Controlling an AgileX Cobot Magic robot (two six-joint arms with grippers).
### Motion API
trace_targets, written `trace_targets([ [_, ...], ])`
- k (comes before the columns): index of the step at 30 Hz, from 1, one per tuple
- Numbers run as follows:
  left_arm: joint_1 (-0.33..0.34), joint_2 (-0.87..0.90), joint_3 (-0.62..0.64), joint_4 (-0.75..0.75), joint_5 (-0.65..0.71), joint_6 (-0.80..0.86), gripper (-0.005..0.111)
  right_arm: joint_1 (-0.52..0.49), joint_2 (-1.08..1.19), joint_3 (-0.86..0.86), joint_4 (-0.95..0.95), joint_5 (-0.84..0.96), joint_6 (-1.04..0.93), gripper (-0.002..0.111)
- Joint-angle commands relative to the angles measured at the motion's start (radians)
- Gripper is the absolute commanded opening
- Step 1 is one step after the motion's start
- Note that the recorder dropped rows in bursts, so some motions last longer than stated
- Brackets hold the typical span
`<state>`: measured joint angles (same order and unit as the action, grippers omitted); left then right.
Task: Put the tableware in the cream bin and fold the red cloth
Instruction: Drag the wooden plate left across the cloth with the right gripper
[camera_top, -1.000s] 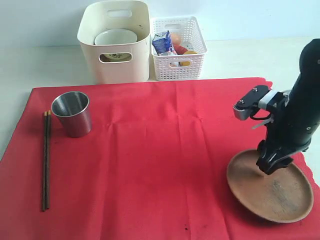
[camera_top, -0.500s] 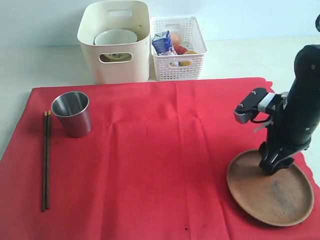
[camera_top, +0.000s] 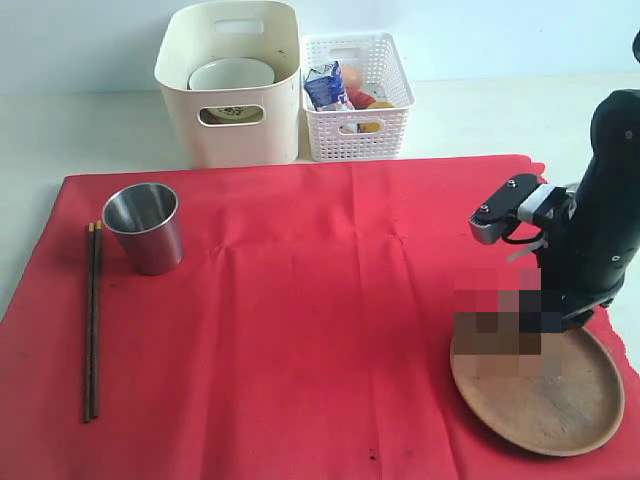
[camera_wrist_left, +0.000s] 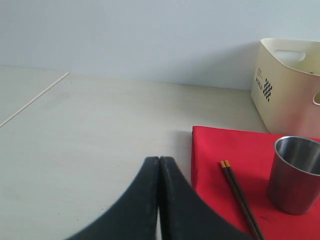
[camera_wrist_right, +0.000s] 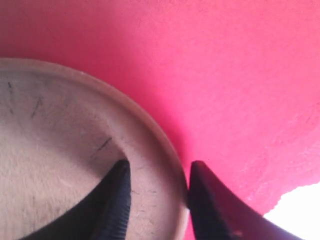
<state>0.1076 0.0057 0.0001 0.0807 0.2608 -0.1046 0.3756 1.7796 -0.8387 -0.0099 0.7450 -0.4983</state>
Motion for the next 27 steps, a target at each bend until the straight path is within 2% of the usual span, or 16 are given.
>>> trace_targets([
  [1,-0.007,-0.002,0.0,-0.007,-0.005,-0.001,0.001,-0.003,0.002,0.003,0.01,0.011,0.002,0.014],
  [3,-0.007,-0.002,0.0,-0.007,-0.005,-0.001,0.001,-0.003,0.002,0.002,0.03,0.01,0.002,0.002],
  [4,-0.007,-0.002,0.0,-0.007,-0.005,-0.001,0.001,-0.003,0.002,0.002,0.057,0.004,0.002,0.0],
  [18,-0.007,-0.002,0.0,-0.007,-0.005,-0.001,0.001,-0.003,0.002,-0.086,0.552,-0.005,0.002,0.0],
  [27,-0.007,-0.002,0.0,-0.007,-0.005,-0.001,0.001,-0.003,0.006,-0.086,0.781,-0.041,0.002,0.0],
])
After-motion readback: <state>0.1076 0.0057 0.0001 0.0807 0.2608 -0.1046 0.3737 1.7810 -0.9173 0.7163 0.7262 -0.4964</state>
